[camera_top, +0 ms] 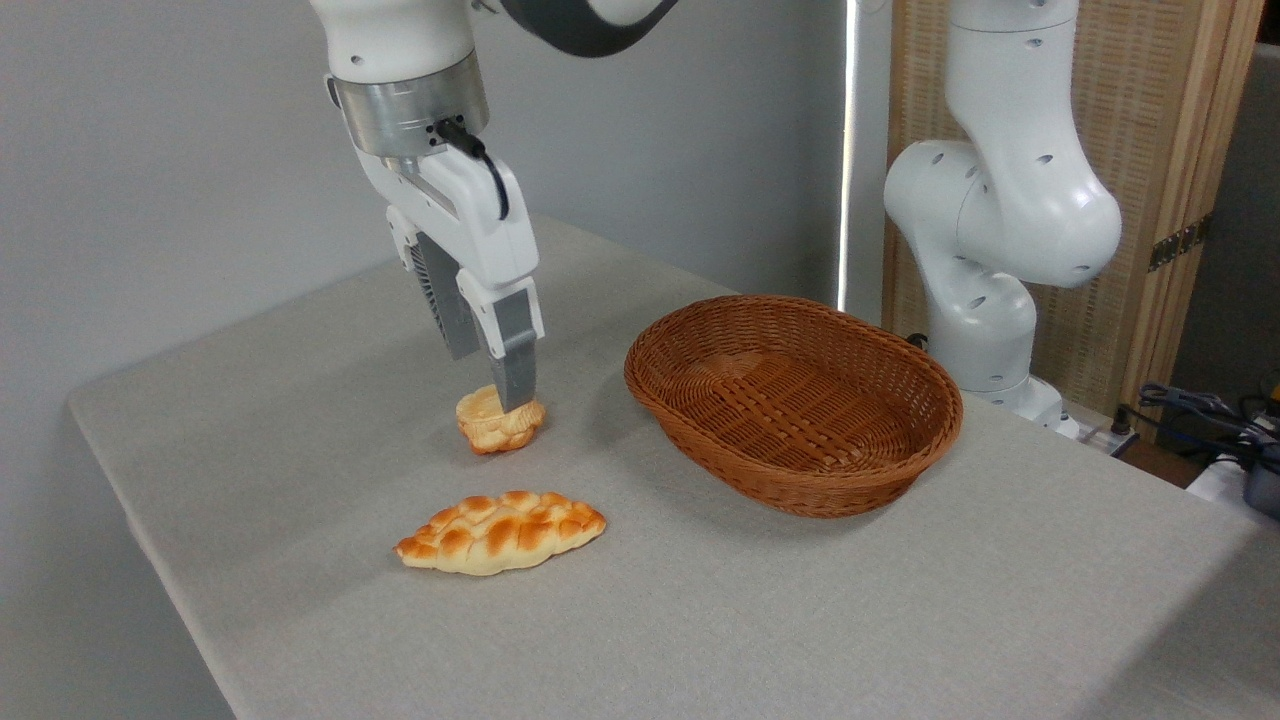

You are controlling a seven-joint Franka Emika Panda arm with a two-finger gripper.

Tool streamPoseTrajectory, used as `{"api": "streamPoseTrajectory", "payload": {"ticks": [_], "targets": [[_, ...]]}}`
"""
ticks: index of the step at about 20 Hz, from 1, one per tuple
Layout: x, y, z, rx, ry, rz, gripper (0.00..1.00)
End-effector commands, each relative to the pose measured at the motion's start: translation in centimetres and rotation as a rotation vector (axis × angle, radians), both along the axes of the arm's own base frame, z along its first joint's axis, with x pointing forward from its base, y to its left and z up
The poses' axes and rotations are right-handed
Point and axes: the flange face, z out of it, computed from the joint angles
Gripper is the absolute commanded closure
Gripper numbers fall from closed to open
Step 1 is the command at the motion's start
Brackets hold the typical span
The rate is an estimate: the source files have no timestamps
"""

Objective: Put bread into the basket
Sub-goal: 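Lower the gripper onto the small round bun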

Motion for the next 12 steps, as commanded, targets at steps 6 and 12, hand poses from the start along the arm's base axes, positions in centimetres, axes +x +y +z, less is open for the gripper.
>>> {"api": "streamPoseTrajectory", "payload": {"ticks": [6,12], "targets": [[-6.3,-12.4,-8.2,0.027,-0.026,-0.224,0.0],[-5.8,-14.3,-13.1,0.016,-0.023,-0.262,0.0]]}}
